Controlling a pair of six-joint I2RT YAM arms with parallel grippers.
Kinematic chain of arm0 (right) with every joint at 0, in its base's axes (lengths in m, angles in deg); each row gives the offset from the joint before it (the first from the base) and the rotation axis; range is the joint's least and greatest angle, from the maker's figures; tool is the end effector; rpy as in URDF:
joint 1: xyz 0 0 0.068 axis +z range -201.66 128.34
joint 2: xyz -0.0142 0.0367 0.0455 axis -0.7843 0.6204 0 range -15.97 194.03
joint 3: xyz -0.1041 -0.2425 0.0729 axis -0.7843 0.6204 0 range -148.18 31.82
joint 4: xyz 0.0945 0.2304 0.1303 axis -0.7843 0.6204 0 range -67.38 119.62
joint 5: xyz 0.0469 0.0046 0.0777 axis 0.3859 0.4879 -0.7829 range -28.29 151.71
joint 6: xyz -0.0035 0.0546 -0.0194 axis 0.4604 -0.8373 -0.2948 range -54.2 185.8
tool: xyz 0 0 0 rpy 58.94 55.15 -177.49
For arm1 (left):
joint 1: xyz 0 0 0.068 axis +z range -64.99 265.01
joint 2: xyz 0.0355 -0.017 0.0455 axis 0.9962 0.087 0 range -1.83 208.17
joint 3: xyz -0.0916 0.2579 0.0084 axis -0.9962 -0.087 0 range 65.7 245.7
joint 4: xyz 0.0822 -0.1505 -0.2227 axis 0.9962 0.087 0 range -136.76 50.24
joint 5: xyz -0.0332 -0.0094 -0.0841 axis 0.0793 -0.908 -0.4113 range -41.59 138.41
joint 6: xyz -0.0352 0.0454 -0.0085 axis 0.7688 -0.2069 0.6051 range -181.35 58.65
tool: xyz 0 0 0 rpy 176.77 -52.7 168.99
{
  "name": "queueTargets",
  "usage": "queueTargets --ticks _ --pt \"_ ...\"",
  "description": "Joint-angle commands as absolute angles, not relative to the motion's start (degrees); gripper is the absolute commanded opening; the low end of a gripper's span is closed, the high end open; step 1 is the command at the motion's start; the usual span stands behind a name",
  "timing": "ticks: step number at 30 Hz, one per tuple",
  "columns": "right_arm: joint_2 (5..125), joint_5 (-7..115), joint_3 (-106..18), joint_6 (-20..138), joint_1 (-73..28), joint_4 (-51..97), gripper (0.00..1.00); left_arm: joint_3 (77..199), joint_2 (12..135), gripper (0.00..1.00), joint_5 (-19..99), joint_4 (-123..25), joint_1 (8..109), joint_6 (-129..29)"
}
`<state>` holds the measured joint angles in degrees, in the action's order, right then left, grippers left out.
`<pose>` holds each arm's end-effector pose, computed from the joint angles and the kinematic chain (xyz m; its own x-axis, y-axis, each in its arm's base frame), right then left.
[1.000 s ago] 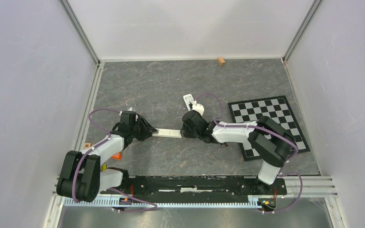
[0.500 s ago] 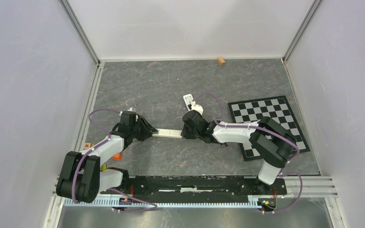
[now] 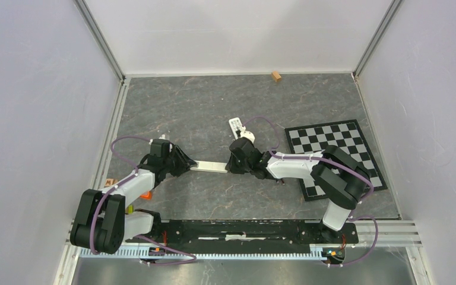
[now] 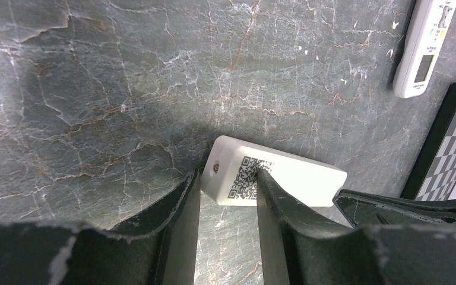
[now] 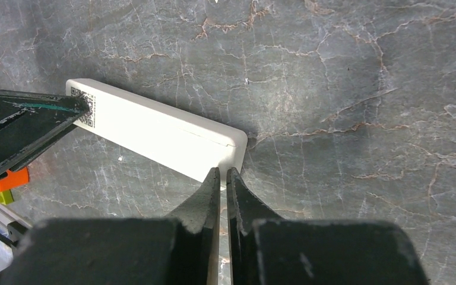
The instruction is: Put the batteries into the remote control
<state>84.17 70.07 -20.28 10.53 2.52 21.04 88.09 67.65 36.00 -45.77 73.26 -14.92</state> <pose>0.2205 0.2950 0.1334 -0.8529 0.2077 -0.4790 -0.0750 0.8592 0.5061 0.2220 -0.0553 0.1226 -0.7480 -0.5672 -0.3446 -0.2939 0.7487 -0.5942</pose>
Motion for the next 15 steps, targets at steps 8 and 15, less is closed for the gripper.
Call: queueTargets --ticks 8,15 --pt "91.1 60.2 -21.0 10.5 3.3 16.0 0.06 84.0 71.8 0.36 28.1 -49.7 71.9 -14.3" --pt "86.0 64.5 -19.7 18.2 2.5 16.0 0.13 87.3 68.8 0.4 33.0 -42.5 72.0 -13.1"
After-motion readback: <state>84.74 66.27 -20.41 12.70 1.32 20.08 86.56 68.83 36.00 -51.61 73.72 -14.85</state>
